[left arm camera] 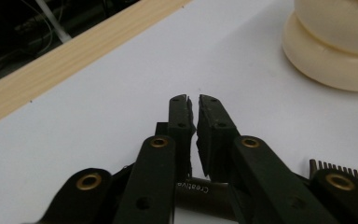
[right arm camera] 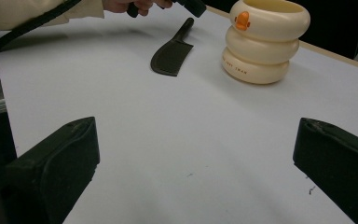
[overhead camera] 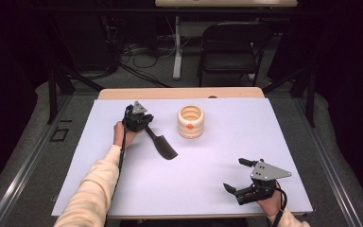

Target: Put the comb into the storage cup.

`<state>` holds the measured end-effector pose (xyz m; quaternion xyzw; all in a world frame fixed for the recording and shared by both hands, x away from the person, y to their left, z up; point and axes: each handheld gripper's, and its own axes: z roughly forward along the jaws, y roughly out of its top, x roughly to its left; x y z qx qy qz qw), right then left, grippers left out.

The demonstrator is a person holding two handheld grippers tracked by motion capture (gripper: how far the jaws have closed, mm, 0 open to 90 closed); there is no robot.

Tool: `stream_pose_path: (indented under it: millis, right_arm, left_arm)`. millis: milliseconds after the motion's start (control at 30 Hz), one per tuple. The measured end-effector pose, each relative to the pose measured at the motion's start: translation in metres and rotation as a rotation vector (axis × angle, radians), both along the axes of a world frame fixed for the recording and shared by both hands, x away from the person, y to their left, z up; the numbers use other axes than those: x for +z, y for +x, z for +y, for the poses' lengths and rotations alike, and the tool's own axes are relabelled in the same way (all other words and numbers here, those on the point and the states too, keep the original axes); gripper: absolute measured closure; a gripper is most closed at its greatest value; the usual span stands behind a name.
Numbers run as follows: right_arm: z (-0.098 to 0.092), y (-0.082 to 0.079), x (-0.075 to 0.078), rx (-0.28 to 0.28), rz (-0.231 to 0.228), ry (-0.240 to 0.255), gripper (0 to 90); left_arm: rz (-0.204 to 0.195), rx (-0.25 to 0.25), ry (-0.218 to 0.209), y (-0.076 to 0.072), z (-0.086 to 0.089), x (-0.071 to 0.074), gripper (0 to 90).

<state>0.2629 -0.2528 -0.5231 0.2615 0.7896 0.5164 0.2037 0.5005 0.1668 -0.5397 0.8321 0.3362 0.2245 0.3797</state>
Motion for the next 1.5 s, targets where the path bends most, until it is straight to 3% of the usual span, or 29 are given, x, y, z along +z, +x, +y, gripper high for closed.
stream_pose_path:
  millis: [167, 400, 500, 667, 833, 1133, 1500]
  right_arm:
    - [0.000, 0.000, 0.000, 0.002, -0.001, -0.001, 0.0]
    - [0.000, 0.000, 0.000, 0.004, 0.000, -0.002, 0.0]
    - [0.001, 0.000, 0.000, 0.003, 0.003, -0.001, 0.0]
    - [0.001, 0.000, 0.000, 0.003, 0.004, -0.001, 0.0]
    - [0.000, 0.000, 0.000, 0.006, 0.001, -0.006, 0.0]
    - [0.001, 0.000, 0.000, 0.008, -0.001, -0.001, 0.0]
    - [0.000, 0.001, 0.001, 0.010, -0.001, -0.002, 0.0]
  left_arm:
    - [0.008, 0.024, 0.022, 0.003, 0.000, -0.005, 87.7]
    - [0.013, 0.067, 0.085, 0.006, 0.002, -0.011, 88.3]
    - [0.021, 0.076, 0.084, 0.007, 0.004, -0.013, 88.2]
    - [0.038, 0.076, 0.115, 0.009, 0.004, -0.017, 88.2]
    - [0.054, 0.069, 0.110, 0.008, 0.005, -0.017, 88.2]
    - [0.069, 0.060, 0.146, 0.006, 0.008, -0.017, 88.8]
    - [0.093, 0.049, 0.156, 0.002, 0.015, -0.018, 89.2]
